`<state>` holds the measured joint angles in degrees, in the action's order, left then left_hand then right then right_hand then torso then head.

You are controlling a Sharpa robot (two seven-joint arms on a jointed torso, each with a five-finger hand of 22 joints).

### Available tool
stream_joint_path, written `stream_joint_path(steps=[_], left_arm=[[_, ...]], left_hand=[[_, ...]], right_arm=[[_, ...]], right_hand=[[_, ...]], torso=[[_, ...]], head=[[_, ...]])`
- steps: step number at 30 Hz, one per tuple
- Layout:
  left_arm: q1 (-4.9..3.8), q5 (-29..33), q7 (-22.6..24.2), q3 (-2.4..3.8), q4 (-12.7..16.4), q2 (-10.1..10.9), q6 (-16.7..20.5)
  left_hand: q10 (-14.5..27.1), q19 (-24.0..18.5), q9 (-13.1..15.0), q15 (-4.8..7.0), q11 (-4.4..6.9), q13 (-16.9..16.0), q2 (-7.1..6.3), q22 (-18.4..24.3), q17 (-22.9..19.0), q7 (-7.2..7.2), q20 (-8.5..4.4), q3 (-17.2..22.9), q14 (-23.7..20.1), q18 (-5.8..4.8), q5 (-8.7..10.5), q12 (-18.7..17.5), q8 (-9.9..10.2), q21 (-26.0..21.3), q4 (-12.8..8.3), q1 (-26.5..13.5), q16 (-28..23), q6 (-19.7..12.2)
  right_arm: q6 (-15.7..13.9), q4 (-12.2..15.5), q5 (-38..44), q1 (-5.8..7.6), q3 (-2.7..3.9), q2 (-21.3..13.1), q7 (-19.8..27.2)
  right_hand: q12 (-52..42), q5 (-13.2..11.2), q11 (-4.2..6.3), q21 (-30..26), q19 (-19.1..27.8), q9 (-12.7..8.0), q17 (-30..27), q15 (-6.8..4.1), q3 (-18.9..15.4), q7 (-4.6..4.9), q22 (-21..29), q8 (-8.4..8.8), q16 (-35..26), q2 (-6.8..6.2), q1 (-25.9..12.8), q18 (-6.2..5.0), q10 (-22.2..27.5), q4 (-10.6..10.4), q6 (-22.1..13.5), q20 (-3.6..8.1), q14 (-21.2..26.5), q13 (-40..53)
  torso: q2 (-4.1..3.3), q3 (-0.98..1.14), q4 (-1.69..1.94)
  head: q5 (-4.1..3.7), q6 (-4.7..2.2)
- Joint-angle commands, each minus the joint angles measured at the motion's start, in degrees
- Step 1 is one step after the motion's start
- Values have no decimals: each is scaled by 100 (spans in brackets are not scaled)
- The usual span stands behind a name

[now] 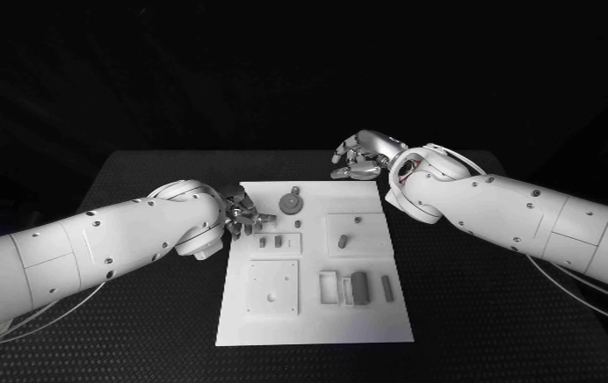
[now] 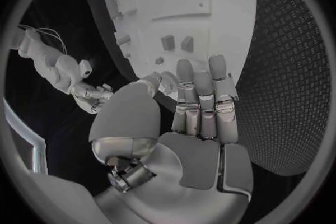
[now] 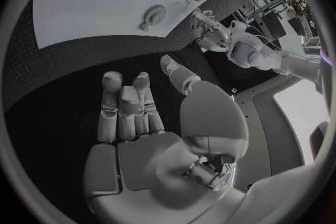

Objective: Assemble the parts on the task board

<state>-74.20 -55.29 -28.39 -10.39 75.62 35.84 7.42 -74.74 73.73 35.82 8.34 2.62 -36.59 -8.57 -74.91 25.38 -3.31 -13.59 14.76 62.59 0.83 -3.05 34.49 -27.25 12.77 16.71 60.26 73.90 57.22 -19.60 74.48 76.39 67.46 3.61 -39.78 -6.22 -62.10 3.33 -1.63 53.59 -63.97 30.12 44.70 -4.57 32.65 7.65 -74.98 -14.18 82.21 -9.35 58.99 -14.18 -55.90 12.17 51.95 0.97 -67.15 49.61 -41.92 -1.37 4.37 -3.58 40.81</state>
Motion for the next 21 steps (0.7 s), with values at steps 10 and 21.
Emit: stream_joint_path(steps=[10,21], left_arm=[[-4,909,1841,63,-276,-200,940],[87,-2312,2648,-94,-434,-586,736]], left_hand=[[1724,-1248,-447,-856,-833,907,248,397,-539,-513,790,367,-1220,-20,-145,-1221,456,-888,-1338,1656,-888,-1087],[1250,-1070,-978,-901,-896,1849,52,852,-612,-360,864,882,-979,62,-22,-2339,878,-882,-2527,1253,-1138,-744]], right_arm=[[-3,-4,4,-2,2,1,68],[-14,-47,-7,-2,2,31,56]], right_hand=[[-24,2,-8,-22,-11,-12,-10,3,5,51,-34,49,-35,0,-41,-82,48,-20,-12,37,47,-10],[53,2,-20,-35,2,-20,-17,16,12,62,-36,62,-43,5,-38,-82,82,-21,-35,32,61,-76]], torso=[[0,-2,11],[-8,6,-4]], head=[[-42,-39],[-35,-35]])
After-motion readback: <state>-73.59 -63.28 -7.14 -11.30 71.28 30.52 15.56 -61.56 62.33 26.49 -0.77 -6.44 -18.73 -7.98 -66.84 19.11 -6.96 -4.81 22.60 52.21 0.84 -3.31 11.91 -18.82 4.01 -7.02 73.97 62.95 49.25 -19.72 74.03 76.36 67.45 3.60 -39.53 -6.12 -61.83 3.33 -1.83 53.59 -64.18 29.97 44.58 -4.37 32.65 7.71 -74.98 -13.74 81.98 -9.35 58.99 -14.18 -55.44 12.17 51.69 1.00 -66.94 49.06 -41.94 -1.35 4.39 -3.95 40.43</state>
